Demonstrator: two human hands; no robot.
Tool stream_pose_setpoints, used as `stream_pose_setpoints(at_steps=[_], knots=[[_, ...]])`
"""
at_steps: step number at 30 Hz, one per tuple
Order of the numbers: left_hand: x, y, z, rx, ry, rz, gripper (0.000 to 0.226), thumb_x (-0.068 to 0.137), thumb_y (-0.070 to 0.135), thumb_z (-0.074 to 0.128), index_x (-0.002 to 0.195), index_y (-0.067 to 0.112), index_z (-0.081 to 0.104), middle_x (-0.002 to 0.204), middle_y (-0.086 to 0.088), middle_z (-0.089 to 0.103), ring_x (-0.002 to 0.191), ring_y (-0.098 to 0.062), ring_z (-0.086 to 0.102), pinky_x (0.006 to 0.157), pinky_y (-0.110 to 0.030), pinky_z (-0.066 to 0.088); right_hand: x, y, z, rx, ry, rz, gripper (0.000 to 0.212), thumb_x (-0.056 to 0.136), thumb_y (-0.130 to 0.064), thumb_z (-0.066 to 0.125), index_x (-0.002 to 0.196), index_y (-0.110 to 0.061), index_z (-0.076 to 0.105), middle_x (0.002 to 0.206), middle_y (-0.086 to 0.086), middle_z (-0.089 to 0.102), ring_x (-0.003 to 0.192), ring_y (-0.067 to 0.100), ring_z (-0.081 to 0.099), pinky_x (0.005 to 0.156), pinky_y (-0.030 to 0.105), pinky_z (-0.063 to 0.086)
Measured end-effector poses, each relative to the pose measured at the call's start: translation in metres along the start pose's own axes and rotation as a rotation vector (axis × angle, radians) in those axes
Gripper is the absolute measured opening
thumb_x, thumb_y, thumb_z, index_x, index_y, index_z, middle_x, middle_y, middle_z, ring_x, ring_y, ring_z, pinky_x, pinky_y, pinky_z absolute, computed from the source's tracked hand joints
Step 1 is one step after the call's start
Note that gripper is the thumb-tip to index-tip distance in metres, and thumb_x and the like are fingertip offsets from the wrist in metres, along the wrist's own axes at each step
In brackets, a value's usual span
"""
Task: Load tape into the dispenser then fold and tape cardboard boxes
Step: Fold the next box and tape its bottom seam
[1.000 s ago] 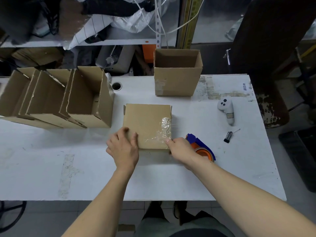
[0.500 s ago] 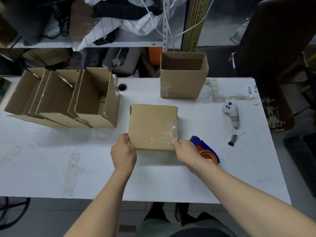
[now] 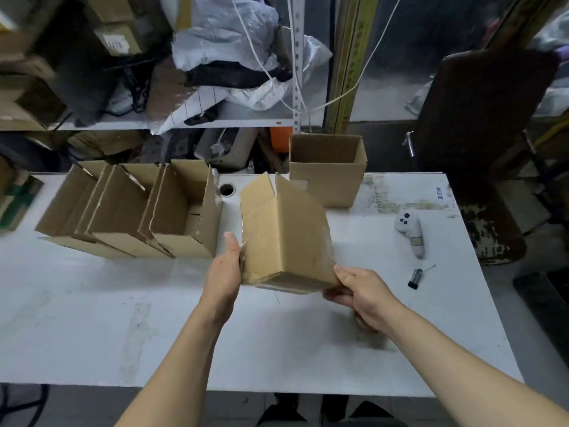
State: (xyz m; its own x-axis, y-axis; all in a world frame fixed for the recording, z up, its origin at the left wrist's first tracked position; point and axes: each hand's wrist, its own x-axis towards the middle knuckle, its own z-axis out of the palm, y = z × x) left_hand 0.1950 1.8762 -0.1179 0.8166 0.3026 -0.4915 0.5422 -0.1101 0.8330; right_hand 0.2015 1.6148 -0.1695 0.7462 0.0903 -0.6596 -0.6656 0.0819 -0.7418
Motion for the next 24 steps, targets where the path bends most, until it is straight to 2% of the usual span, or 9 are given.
stream_pose_setpoints(at_steps=[2,4,6,9,15,18,21,22,24], knots=[[-0.002,-0.004,0.003,0.013,-0.091,0.053,0.087,0.093,0.084,0.036,0.093,0.007,0.075,0.086,-0.007,0.073,0.078,-0.018,0.058,0.077,-0.037,0.045,-0.005,-0.004,0.009,-0.203,0.035,-0.080,0.014,0.105,-0.021,0.061,0.112,-0.020,0.073,0.112,0.015,0.070,0.098,0.025,0.070,0.083,0.037,0.063],[-0.008,-0.005,0.011,0.067,-0.085,0.162,0.074,0.098,0.073,0.045,0.079,0.005,0.067,0.073,-0.006,0.064,0.070,-0.016,0.049,0.068,-0.037,0.038,-0.012,-0.012,0.020,-0.376,0.021,-0.164,0.025,0.106,-0.027,0.057,0.121,-0.047,0.061,0.116,-0.002,0.068,0.104,0.021,0.065,0.093,0.039,0.058],[-0.014,-0.002,0.019,0.232,0.008,0.246,0.068,0.105,0.062,0.040,0.074,0.005,0.059,0.068,-0.007,0.060,0.066,-0.016,0.048,0.064,-0.035,0.036,-0.020,-0.022,0.026,-0.267,-0.052,-0.122,0.019,0.106,-0.047,0.053,0.122,-0.052,0.062,0.126,-0.016,0.066,0.117,0.010,0.059,0.106,0.040,0.045],[-0.024,0.003,0.027,0.426,0.175,0.381,0.056,0.109,0.053,0.036,0.068,0.019,0.054,0.067,0.000,0.057,0.070,-0.021,0.051,0.060,-0.034,0.031,-0.025,-0.030,0.020,-0.071,-0.226,-0.014,0.075,0.076,-0.087,0.062,0.138,-0.045,0.062,0.138,-0.031,0.059,0.130,-0.004,0.048,0.111,0.050,0.039],[-0.052,0.010,0.038,0.449,0.126,0.599,0.041,0.109,0.048,0.041,0.097,0.017,0.065,0.078,0.005,0.063,0.082,-0.023,0.057,0.072,-0.042,0.045,-0.032,-0.048,0.021,-0.060,-0.258,-0.193,0.060,0.087,-0.041,0.075,0.139,-0.014,0.059,0.125,0.004,0.075,0.114,0.021,0.072,0.088,0.037,0.060],[-0.038,0.018,0.013,0.268,0.202,0.431,0.024,0.109,0.033,0.050,0.116,0.021,0.071,0.096,0.004,0.074,0.092,-0.016,0.066,0.080,-0.034,0.046,-0.037,-0.057,0.003,0.195,-0.279,-0.115,0.051,0.089,-0.022,0.067,0.137,-0.009,0.057,0.127,0.014,0.073,0.104,0.023,0.073,0.069,0.034,0.062],[-0.019,0.019,-0.010,0.267,0.226,0.205,0.039,0.108,0.041,0.048,0.140,0.021,0.059,0.124,0.003,0.070,0.109,-0.016,0.062,0.090,-0.029,0.041,-0.038,-0.056,-0.014,0.254,-0.337,-0.080,0.052,0.094,-0.025,0.061,0.144,-0.014,0.051,0.138,0.016,0.067,0.116,0.032,0.069,0.088,0.056,0.062],[-0.015,0.020,-0.013,0.254,0.200,0.181,0.042,0.107,0.048,0.048,0.134,0.021,0.064,0.121,0.010,0.071,0.108,-0.013,0.062,0.089,-0.031,0.043,-0.038,-0.055,-0.017,0.258,-0.351,-0.064,0.052,0.096,-0.029,0.058,0.146,-0.015,0.051,0.140,0.017,0.065,0.119,0.036,0.066,0.092,0.060,0.059],[-0.015,0.024,-0.014,0.144,0.058,0.125,0.046,0.103,0.059,0.051,0.099,0.018,0.073,0.080,0.025,0.068,0.078,-0.004,0.059,0.074,-0.032,0.044,-0.037,-0.054,-0.022,0.277,-0.382,-0.012,0.050,0.100,-0.037,0.052,0.145,-0.016,0.054,0.141,0.019,0.063,0.122,0.040,0.063,0.097,0.063,0.055]])
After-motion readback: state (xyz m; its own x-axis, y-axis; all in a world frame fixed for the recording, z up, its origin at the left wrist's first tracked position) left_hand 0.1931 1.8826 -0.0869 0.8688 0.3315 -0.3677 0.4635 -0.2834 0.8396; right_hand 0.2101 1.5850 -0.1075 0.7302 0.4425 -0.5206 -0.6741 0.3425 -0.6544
